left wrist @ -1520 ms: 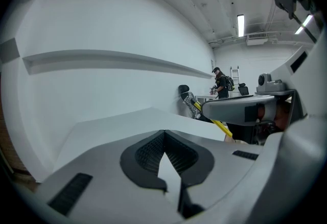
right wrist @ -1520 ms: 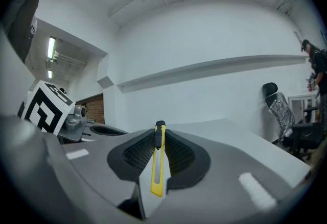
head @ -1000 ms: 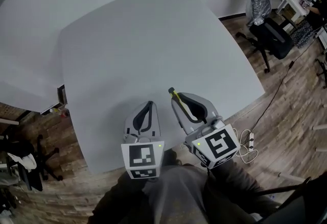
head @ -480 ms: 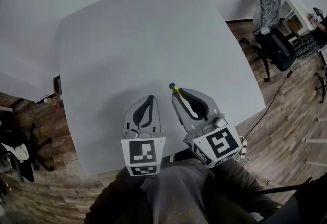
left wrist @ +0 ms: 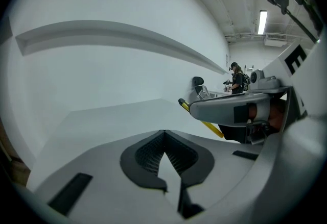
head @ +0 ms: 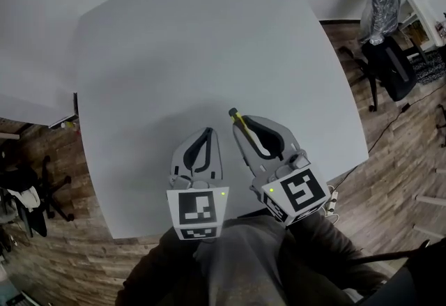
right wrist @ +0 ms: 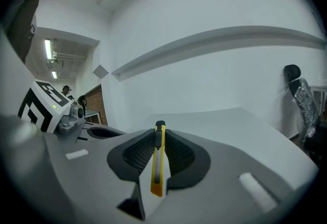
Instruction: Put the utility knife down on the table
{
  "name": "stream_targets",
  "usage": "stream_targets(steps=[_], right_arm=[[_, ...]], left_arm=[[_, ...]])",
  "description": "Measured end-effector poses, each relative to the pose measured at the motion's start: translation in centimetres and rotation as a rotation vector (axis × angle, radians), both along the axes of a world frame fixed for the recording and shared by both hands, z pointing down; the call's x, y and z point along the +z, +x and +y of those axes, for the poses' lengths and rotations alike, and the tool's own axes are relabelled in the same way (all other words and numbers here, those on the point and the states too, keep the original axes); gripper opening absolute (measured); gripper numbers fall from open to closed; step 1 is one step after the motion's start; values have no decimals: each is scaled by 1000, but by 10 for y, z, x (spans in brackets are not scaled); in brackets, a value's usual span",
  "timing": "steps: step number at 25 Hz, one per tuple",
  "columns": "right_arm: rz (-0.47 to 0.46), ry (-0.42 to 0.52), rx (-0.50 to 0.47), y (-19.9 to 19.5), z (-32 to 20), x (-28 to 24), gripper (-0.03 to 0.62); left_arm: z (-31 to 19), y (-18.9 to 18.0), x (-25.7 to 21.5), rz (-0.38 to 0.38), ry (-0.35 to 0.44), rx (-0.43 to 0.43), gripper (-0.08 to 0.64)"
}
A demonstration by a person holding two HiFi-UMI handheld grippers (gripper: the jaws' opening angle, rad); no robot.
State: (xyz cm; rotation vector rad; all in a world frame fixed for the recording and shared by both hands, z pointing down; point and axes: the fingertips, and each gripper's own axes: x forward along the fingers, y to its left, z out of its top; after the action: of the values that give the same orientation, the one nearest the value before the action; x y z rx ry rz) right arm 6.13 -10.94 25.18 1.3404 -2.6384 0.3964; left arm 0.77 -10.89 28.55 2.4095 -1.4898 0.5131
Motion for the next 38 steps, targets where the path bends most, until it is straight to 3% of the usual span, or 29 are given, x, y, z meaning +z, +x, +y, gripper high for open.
stream_targets(steps=[17, 30, 38], right_arm=[[-3, -95, -49, 9, -20, 50, 63], [7, -153, -70, 2, -34, 81, 63], [25, -209, -80, -16, -67, 104, 63]], left_arm=[[-19, 14, 37, 8, -72, -57, 2], [-30, 9, 65, 21, -125, -82, 2], [-61, -8, 85, 27, -173, -91, 2]])
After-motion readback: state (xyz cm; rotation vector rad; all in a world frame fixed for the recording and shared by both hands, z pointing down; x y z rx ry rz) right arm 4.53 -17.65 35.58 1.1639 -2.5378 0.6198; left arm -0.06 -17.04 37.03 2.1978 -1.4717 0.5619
